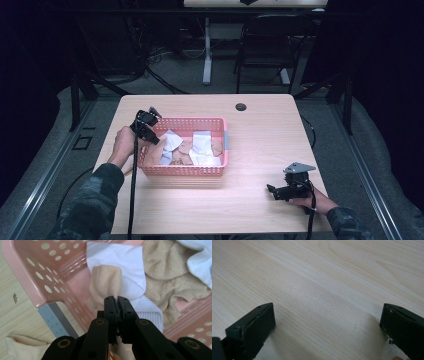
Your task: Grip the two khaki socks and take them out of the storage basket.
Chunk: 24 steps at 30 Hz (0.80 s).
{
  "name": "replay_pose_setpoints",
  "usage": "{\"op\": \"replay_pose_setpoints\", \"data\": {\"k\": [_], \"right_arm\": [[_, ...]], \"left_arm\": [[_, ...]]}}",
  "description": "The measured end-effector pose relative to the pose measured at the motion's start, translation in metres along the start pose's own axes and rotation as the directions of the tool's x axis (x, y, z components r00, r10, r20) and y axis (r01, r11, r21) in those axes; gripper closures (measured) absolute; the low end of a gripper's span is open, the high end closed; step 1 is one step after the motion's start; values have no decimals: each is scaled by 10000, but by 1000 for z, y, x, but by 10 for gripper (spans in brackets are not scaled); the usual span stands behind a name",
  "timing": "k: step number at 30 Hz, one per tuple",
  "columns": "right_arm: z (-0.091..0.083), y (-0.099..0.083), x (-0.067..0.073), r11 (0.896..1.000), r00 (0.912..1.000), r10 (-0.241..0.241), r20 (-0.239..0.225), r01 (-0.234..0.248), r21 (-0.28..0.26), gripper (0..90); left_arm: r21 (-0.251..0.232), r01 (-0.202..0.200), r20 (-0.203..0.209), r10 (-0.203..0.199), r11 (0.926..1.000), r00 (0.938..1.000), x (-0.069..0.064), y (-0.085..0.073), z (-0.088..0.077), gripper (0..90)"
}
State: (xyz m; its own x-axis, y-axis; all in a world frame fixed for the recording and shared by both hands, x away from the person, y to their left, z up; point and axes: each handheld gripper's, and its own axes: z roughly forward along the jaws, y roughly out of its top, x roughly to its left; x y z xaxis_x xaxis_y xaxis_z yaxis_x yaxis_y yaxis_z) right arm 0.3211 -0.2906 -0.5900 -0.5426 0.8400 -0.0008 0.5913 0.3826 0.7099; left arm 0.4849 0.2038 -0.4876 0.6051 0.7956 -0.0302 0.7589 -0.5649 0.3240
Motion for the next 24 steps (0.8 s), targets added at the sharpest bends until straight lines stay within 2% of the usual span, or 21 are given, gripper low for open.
{"op": "replay_pose_setpoints", "data": {"k": [7, 11, 12, 18, 24], "right_arm": [[0, 0, 0, 10000, 10000, 4, 0, -4, 3, 0], [0, 0, 0, 10000, 10000, 27, -12, -27, 24, 0], [0, 0, 0, 10000, 10000, 23, -9, -23, 28, 0], [0, 0, 0, 10000, 10000, 4, -3, -4, 1, 0], [0, 0, 0, 10000, 10000, 24, -7, -24, 24, 0]], "left_arm": [[-134, -3, 21, 3, 9999, 10000, 2, -3, -8, 861], [-417, 35, 84, -32, 9991, 10000, 2, -5, -13, 862], [-368, -74, 101, 78, 9993, 9999, 3, -5, -14, 862], [-714, 86, 217, -71, 9974, 9997, 5, -9, -23, 863], [-1169, -50, 169, 70, 9931, 9998, 2, -3, -46, 864]]}}
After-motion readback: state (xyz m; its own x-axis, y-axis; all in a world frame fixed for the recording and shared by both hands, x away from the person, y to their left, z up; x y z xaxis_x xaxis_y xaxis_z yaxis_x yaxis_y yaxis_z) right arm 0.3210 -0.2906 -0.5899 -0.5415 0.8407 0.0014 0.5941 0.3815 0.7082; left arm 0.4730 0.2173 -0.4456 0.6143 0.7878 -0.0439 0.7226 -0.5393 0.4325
